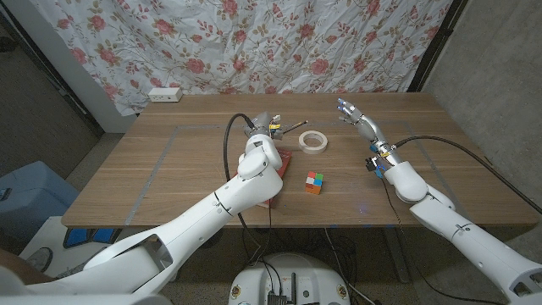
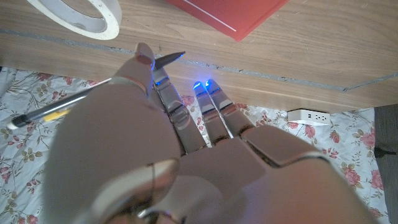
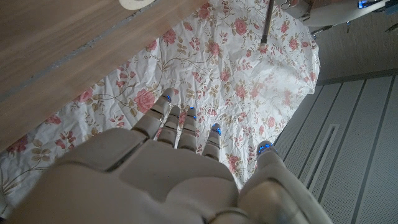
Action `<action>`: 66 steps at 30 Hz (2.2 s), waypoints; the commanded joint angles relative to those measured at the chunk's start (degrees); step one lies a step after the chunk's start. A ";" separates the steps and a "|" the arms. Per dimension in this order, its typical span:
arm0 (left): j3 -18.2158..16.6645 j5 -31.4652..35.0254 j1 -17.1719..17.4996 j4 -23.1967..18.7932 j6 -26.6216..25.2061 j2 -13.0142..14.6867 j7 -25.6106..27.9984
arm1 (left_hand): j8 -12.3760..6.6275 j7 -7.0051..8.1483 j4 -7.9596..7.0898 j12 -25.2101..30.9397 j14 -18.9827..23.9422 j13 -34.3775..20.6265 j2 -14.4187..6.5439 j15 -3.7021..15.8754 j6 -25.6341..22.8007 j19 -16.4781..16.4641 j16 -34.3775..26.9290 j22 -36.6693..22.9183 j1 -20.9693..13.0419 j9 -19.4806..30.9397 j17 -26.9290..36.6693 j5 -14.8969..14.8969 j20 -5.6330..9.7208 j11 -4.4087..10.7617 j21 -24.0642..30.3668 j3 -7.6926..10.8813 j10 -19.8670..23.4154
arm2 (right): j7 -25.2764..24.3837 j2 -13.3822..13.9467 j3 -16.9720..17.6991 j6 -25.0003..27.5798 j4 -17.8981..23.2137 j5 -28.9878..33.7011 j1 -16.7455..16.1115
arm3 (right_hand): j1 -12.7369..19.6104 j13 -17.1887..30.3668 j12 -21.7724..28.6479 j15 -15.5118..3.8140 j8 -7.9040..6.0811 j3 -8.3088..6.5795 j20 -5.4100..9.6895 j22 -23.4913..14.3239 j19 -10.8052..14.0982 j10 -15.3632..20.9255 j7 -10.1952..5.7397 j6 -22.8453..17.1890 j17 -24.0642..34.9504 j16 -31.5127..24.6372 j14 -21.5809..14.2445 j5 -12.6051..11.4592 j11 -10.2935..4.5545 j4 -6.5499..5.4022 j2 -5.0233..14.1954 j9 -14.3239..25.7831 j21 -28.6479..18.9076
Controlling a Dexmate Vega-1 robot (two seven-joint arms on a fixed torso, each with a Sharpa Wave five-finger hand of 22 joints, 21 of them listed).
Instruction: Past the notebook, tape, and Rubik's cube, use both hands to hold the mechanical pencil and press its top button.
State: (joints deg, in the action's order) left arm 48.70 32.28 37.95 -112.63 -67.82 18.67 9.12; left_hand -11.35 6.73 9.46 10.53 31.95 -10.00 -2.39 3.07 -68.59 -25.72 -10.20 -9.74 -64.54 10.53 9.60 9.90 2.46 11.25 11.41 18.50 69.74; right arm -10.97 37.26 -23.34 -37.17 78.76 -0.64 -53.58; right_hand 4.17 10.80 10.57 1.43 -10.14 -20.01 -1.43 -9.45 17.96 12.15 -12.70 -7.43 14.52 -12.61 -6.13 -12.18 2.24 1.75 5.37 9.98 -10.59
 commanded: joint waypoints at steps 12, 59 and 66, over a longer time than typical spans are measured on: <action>0.90 -18.60 -2.73 -2.24 -2.55 1.37 11.46 | -0.19 -0.59 0.00 0.35 0.76 -0.33 -0.59 9.69 0.18 -0.65 -0.20 -0.30 0.03 0.34 0.15 0.40 2.94 1.37 0.32 -0.35 1.79 | -4.31 0.81 -0.84 0.11 2.01 7.30 -1.26 | -0.53 0.13 -0.40 0.70 0.15 0.07 -0.46 -0.27 -1.32 -2.72 0.02 1.93 0.53 0.27 1.77 0.25 -0.68 0.19 0.82 0.16 0.14; 1.11 -31.43 -4.32 -0.59 0.81 2.82 20.93 | -0.19 -0.82 0.06 0.29 0.93 -0.35 -0.82 9.69 0.20 -0.98 -0.14 -0.35 -0.04 0.47 0.10 0.47 2.73 1.35 0.38 -0.76 2.03 | -8.11 1.34 -4.64 2.19 2.56 15.88 0.78 | -1.62 -0.23 -0.24 2.14 -0.46 0.46 -0.90 -0.27 -8.55 -9.17 -0.02 3.63 0.77 1.24 8.40 -0.27 -0.53 -0.32 0.51 0.20 0.41; 1.14 -32.10 -4.42 -0.38 1.07 2.89 21.28 | -0.17 -0.82 0.07 0.28 0.91 -0.36 -0.83 9.67 0.27 -0.99 -0.12 -0.35 -0.06 0.49 0.09 0.48 2.71 1.36 0.37 -0.80 2.03 | -8.35 1.66 -4.93 2.73 3.34 16.53 0.59 | -1.65 -0.25 -0.17 2.27 -0.49 0.46 -0.90 -0.27 -8.81 -9.35 -0.03 3.64 0.75 1.15 8.51 -0.33 -0.39 -0.35 0.55 0.21 0.33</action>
State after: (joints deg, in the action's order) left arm 49.62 1.50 33.90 -113.54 -67.22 21.44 29.66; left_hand -11.23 6.43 9.53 10.64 32.35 -10.24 -2.80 3.27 -68.29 -26.13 -10.20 -10.03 -64.49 10.82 9.61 9.90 2.67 11.36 11.41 18.09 69.78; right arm -18.81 38.61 -27.72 -35.12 81.31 14.92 -52.99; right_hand 3.32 10.39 10.14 3.38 -10.41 -19.77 -2.36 -9.45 9.27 2.95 -12.39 -4.06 15.15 -11.45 1.95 -12.18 1.63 1.50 5.15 9.98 -9.93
